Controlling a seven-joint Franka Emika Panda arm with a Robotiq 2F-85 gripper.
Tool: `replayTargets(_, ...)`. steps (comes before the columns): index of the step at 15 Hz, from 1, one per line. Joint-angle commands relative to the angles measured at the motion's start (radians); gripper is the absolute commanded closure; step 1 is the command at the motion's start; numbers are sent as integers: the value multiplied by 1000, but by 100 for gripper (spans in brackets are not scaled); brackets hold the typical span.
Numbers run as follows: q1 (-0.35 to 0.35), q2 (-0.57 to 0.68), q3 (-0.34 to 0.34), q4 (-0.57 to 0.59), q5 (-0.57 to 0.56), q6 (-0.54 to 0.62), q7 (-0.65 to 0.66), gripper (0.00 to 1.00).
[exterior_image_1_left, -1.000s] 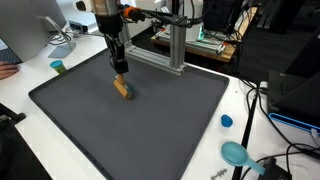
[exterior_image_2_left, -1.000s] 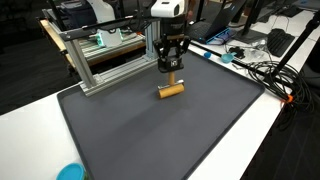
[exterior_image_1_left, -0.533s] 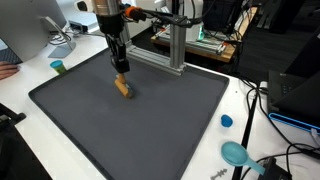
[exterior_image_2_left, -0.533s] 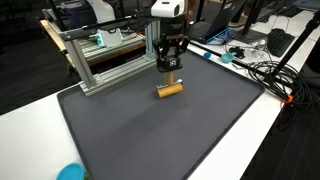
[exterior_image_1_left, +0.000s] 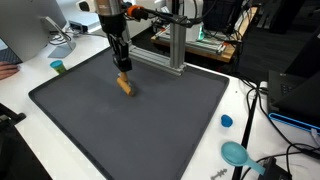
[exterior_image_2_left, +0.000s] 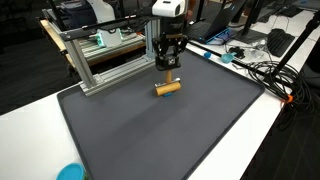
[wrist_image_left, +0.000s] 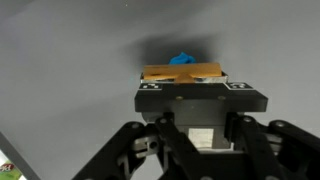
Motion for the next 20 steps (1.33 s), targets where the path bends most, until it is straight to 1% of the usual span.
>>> replayTargets(1,3,10,-5,-28,-2,-1,-4,78)
replayTargets(3,6,21,-10,-29,-13,14,8,78)
replayTargets(6,9,28,-15,-23,-32,-30,9,78)
replayTargets(10,2,42,-11,-22,-12,-16,0,78)
replayTargets(18,-4,73,-11,-6,-1,-43,-10,78)
replayTargets(19,4,10,-6,3,0,-9,-2,78)
replayTargets(20,4,9,-6,6,0,-8,-2,53)
